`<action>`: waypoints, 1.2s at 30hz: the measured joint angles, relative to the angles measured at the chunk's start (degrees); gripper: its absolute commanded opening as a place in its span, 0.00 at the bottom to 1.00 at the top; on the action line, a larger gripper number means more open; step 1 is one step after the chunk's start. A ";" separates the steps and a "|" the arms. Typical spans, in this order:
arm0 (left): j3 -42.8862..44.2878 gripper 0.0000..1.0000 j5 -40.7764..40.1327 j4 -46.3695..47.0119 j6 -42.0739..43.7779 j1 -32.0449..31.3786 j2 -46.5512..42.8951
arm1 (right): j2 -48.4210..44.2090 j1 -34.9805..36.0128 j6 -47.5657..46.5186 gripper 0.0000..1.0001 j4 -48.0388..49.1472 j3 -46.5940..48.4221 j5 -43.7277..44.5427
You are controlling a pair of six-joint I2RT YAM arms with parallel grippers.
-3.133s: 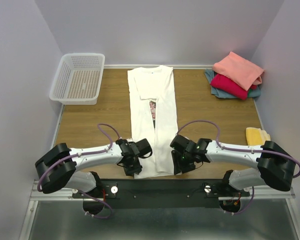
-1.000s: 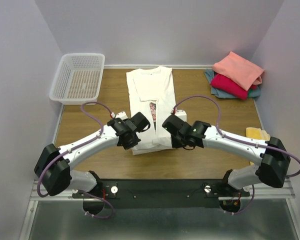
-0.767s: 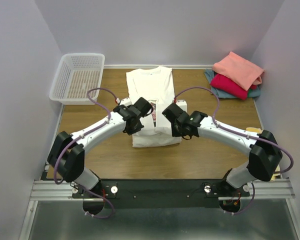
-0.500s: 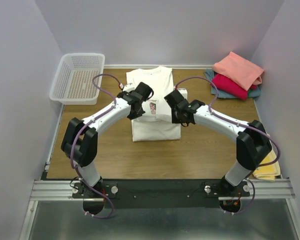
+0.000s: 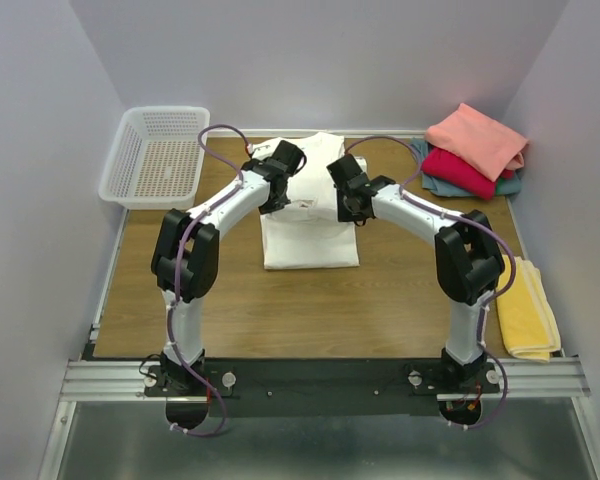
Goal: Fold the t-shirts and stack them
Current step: Fold the tshirt
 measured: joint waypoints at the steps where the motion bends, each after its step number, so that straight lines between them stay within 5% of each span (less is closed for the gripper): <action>1: 0.59 0.00 0.04 -0.07 0.39 0.42 0.44 | 1.07 -0.42 -0.17 0.01 -0.04 1.01 -0.48; 8: 4.96 0.00 1.25 0.63 2.29 3.43 3.63 | 7.43 -3.13 -1.33 0.01 0.57 8.94 -3.76; 10: 6.05 0.01 2.51 0.85 3.37 4.28 4.96 | 9.20 -3.78 -1.86 0.14 0.59 11.58 -4.57; 11: 6.51 0.03 2.95 1.11 3.82 4.63 5.57 | 9.94 -4.07 -2.14 0.33 0.63 12.63 -4.79; 14: 7.58 0.14 5.16 2.25 5.27 5.75 7.72 | 12.44 -5.03 -3.37 0.61 0.46 15.91 -5.84; 17: 9.51 0.18 6.34 2.45 6.82 6.75 10.16 | 14.58 -5.92 -4.20 0.68 -0.15 19.10 -5.88; 27: 21.68 0.19 6.69 6.29 10.78 9.79 15.12 | 19.82 -9.84 -4.15 0.69 -1.09 31.04 -5.81; 36: 19.96 0.16 7.52 9.99 14.29 10.19 13.81 | 15.19 -9.99 -4.07 0.67 -1.40 21.46 -7.45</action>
